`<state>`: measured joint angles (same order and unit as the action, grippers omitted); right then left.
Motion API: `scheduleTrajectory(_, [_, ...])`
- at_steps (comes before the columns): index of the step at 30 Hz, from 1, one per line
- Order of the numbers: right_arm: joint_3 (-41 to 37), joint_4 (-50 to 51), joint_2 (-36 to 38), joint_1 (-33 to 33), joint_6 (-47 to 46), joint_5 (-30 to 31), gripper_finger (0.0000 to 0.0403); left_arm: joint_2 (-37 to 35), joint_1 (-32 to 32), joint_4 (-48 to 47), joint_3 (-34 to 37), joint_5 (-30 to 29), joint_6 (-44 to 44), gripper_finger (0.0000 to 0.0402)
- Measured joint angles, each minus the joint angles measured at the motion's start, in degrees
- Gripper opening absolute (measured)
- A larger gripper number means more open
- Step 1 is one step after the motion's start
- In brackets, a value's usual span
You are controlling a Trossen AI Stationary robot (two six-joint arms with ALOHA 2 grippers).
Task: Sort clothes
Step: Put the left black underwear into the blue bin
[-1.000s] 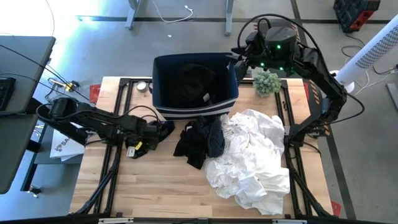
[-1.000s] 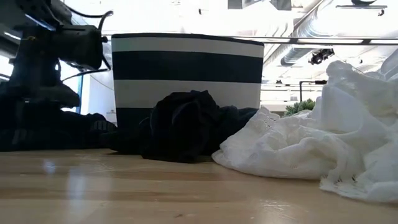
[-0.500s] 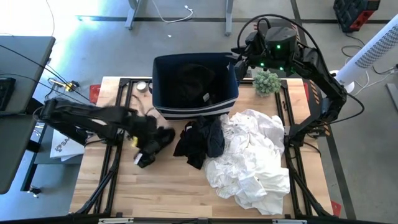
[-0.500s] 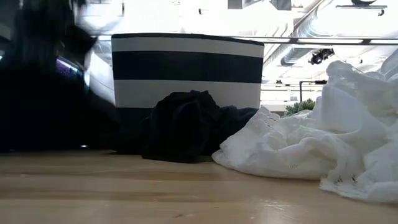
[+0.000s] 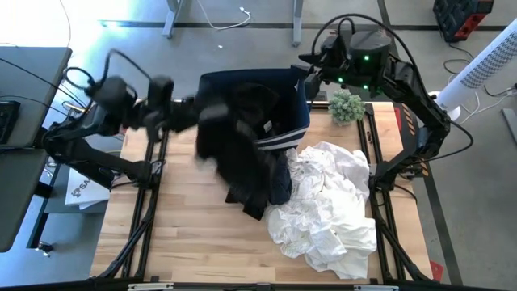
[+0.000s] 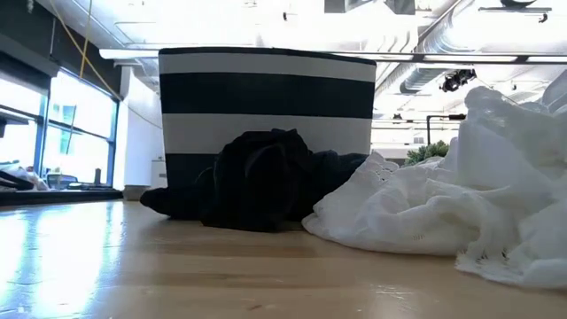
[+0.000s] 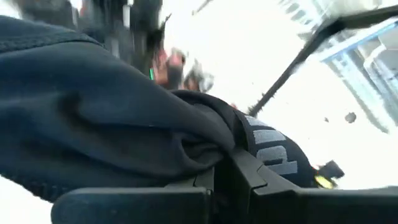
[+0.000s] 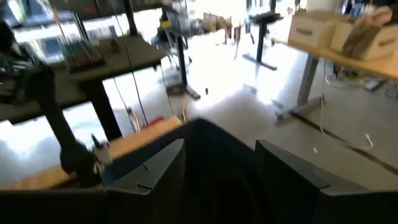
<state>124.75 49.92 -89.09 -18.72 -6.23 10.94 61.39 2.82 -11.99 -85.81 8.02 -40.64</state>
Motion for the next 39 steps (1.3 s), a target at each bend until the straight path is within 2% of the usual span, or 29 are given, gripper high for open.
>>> scheduleTrajectory(2, [0.0, -1.9, 0.3, 0.0, 0.0, -0.8, 0.0193, 3.3, 3.4, 2.2, -3.4, 1.5, 4.3, 0.0006])
scheduleTrajectory(7, [0.0, -4.2, 1.5, 0.0, -0.4, -1.6, 0.0193, 13.5, 13.6, 3.0, -10.5, 10.3, 11.3, 0.0006])
scheduleTrajectory(11, [0.0, -3.5, 3.1, 0.0, -1.9, -2.0, 0.0193, 22.0, 20.3, 2.6, -12.1, 18.5, 10.2, 0.0006])
scheduleTrajectory(17, [0.0, 1.0, 6.1, 0.0, -4.6, -2.1, 0.0193, 30.5, 25.5, 2.4, -12.2, 24.5, 8.0, 0.0006])
scheduleTrajectory(19, [0.1, 2.6, 6.8, 0.0, -5.6, -2.1, 0.0193, 32.4, 26.4, 0.3, -12.3, 24.7, 9.5, 0.0006])
scheduleTrajectory(21, [0.1, 4.1, 7.5, 0.0, -6.8, -2.1, 0.0193, 33.9, 27.4, -5.9, -12.3, 22.6, 12.1, 0.0009])
scheduleTrajectory(27, [0.1, 6.6, 8.1, 0.3, -8.8, -2.1, 0.0193, 39.1, 29.2, -30.9, -12.3, 9.0, 22.9, 0.0024])
scheduleTrajectory(29, [0.1, 6.7, 8.1, 0.7, -8.8, -1.9, 0.0193, 41.3, 29.2, -37.7, -12.3, 6.4, 25.2, 0.0035])
scheduleTrajectory(33, [0.1, 8.0, 7.6, 1.7, -8.8, -0.2, 0.0193, 44.1, 29.6, -44.0, -12.2, 9.5, 27.6, 0.0082])
scheduleTrajectory(36, [0.1, 8.6, 6.7, 1.8, -8.7, 0.0, 0.0193, 43.1, 30.2, -45.0, -12.2, 13.8, 21.7, 0.0123])
scheduleTrajectory(39, [0.1, 8.7, 5.2, 1.4, -8.9, -0.7, 0.0193, 40.3, 30.3, -44.8, -12.2, 14.5, 17.7, 0.0150])
